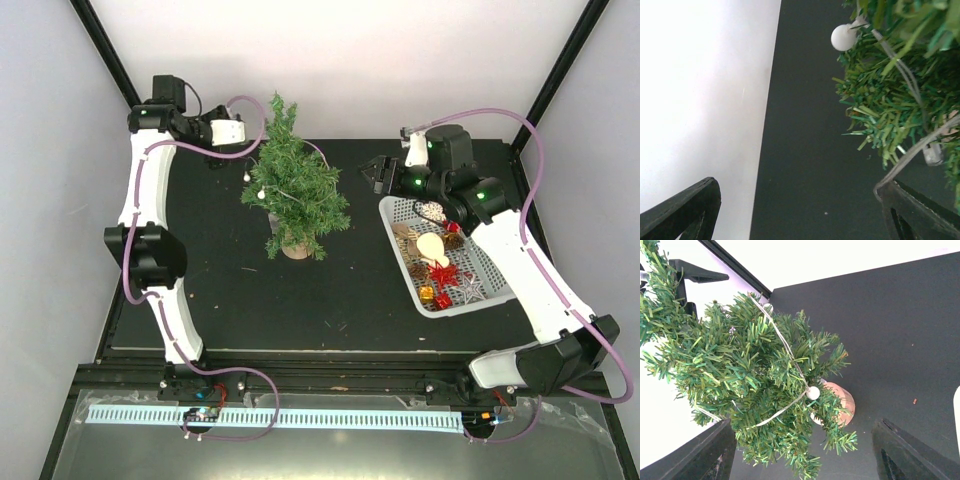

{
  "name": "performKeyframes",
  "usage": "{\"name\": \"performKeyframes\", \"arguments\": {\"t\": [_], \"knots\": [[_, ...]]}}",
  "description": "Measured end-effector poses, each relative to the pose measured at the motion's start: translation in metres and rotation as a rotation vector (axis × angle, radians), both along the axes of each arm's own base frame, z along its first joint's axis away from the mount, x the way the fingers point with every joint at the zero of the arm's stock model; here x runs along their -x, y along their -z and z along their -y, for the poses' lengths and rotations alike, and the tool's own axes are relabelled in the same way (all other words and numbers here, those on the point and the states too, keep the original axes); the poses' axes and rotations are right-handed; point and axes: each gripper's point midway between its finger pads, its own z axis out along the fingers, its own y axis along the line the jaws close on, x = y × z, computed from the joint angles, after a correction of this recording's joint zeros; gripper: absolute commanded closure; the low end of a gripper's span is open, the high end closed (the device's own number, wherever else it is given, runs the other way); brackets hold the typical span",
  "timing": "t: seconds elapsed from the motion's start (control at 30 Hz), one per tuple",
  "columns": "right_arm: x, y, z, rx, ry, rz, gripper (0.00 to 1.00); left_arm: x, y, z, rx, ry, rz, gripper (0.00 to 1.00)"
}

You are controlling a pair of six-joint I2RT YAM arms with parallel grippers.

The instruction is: Decorate the small christmas tree

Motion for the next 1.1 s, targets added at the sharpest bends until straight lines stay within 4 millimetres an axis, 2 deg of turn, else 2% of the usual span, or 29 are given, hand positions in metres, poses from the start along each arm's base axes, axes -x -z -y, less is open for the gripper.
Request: {"name": "performKeyframes", "arguments": {"t": [0.13, 0.3, 0.53, 0.73, 0.83, 0.97, 1.1], "knots": [[0.001, 0.003, -0.001, -0.002, -0.008, -0.007, 0.25, 0.016, 0.001, 0.001, 0.068, 0.036, -0.063, 0.14], [0.003, 0.005, -0.001, -0.002, -0.011, -0.012, 0.25, 0.043, 0.003, 0.013, 0.172, 0.113, -0.181, 0.14], [0.006, 0.01, 0.001, 0.002, -0.011, -0.022, 0.25, 0.05, 0.01, 0.025, 0.305, 0.136, -0.303, 0.12], [0.008, 0.01, 0.003, 0.021, -0.014, -0.011, 0.27, 0.056, 0.011, 0.017, 0.416, 0.044, -0.386, 0.02], [0.009, 0.015, 0.01, 0.068, 0.003, -0.015, 0.28, 0.062, 0.001, 0.002, 0.492, -0.056, -0.416, 0.01], [0.01, 0.021, 0.028, 0.157, 0.065, -0.013, 0.25, 0.073, -0.024, -0.015, 0.551, -0.192, -0.421, 0.01], [0.02, 0.029, 0.042, 0.222, 0.089, -0.037, 0.26, 0.085, -0.047, -0.023, 0.558, -0.328, -0.427, 0.01]]}}
